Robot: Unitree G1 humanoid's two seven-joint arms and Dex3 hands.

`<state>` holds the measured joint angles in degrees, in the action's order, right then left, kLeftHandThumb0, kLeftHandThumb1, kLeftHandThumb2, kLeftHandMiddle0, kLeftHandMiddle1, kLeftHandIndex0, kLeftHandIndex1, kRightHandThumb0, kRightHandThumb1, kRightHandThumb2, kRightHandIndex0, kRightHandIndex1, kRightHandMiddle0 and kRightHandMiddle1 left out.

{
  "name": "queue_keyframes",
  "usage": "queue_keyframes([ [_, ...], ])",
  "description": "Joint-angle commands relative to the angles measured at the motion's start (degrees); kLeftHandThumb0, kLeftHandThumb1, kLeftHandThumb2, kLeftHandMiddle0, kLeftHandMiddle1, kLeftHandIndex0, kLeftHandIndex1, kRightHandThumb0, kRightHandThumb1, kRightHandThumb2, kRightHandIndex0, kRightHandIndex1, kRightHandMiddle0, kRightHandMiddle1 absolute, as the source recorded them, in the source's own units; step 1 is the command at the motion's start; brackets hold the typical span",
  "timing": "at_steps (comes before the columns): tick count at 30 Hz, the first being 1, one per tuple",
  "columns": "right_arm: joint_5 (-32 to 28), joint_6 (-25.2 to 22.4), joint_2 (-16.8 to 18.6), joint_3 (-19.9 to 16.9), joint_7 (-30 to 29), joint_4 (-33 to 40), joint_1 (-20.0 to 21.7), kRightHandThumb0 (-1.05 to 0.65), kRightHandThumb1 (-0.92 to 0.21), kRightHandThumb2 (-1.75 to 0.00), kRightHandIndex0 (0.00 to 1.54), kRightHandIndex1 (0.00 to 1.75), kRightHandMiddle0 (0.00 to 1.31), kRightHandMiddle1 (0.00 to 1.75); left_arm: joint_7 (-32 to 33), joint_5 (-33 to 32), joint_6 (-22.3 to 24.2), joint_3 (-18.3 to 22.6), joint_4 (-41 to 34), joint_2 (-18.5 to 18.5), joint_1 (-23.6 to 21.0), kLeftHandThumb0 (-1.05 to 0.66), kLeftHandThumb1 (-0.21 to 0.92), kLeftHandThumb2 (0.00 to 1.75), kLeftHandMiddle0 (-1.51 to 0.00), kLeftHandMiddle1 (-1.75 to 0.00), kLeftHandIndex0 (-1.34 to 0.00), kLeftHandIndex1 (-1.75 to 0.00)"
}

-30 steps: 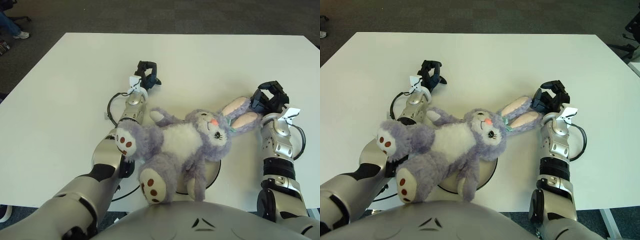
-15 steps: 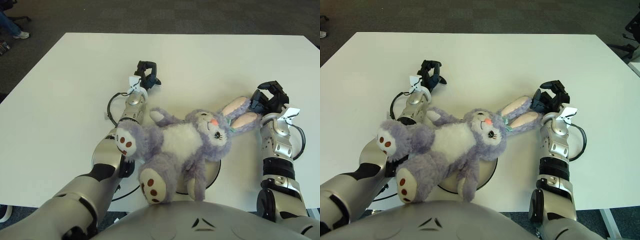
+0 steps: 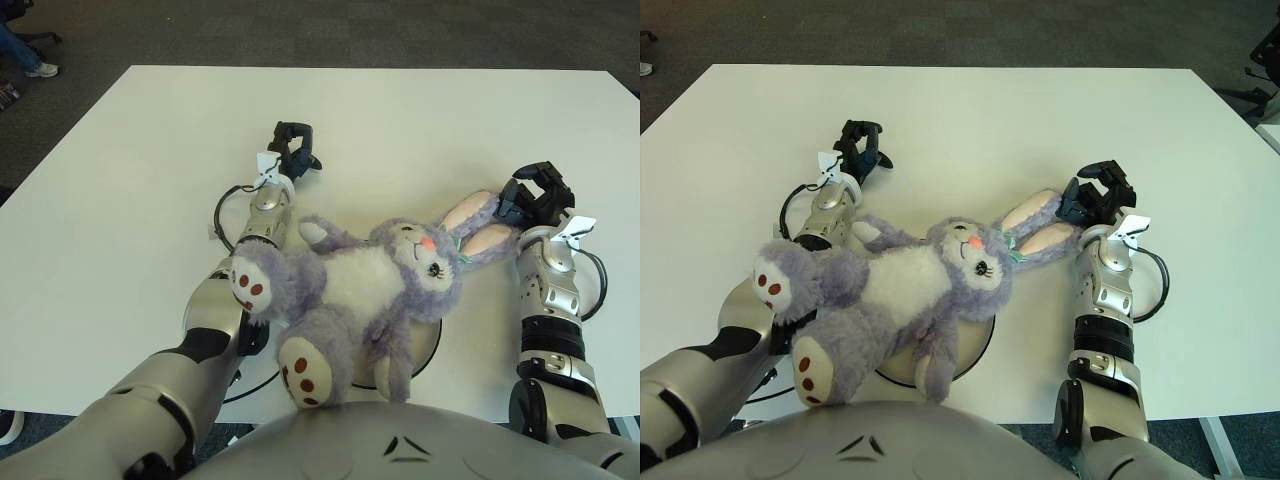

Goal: Put the doll into the plate.

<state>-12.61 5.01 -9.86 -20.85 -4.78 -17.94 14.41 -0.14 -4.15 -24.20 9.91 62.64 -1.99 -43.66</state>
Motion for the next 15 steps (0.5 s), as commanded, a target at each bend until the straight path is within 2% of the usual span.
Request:
queue_keyframes([
  [1,-0.58,-1.10,1.42,-0.09,-0.60,0.70,-1.53,-0.01,-0.14,-1.53,0.63,1.75,0.62,1.75,0.06,0.31,-1.67,-0.55,-3.70,0.21,2.78,-0.35,0.91,0.54,-0.82,-1.75,-0.21,-1.75],
  [11,-1.29,-2.16,2.37,-0.65,-1.31,3.20,-2.00,-0.01,-0.12,-1.54,0.64,1.75,0.63,1.75,1.45,1.83,-3.30,-2.38,-13.67,-0.02,8.74,-0.36,0.85,0.62,-0.84,-1.75,-0.24,-1.75],
  [13,-1.37,-2.34,2.53,-0.81,-1.42,3.56,-2.03,-0.01,-0.07,-1.56,0.76,1.75,0.67,1.61,1.61,2.24,-3.38,-2.80,-15.52,-0.03,9.87,-0.36,0.84,0.63,-0.84,-1.75,-0.24,-1.75],
  [15,-1.43,-2.45,2.66,-0.95,-1.56,3.81,-2.04,-0.02,-0.05,-1.57,0.80,1.75,0.69,1.56,1.81,2.73,-3.37,-3.28,-17.43,-0.06,11.08,-0.36,0.84,0.63,-0.85,-1.75,-0.24,-1.75],
])
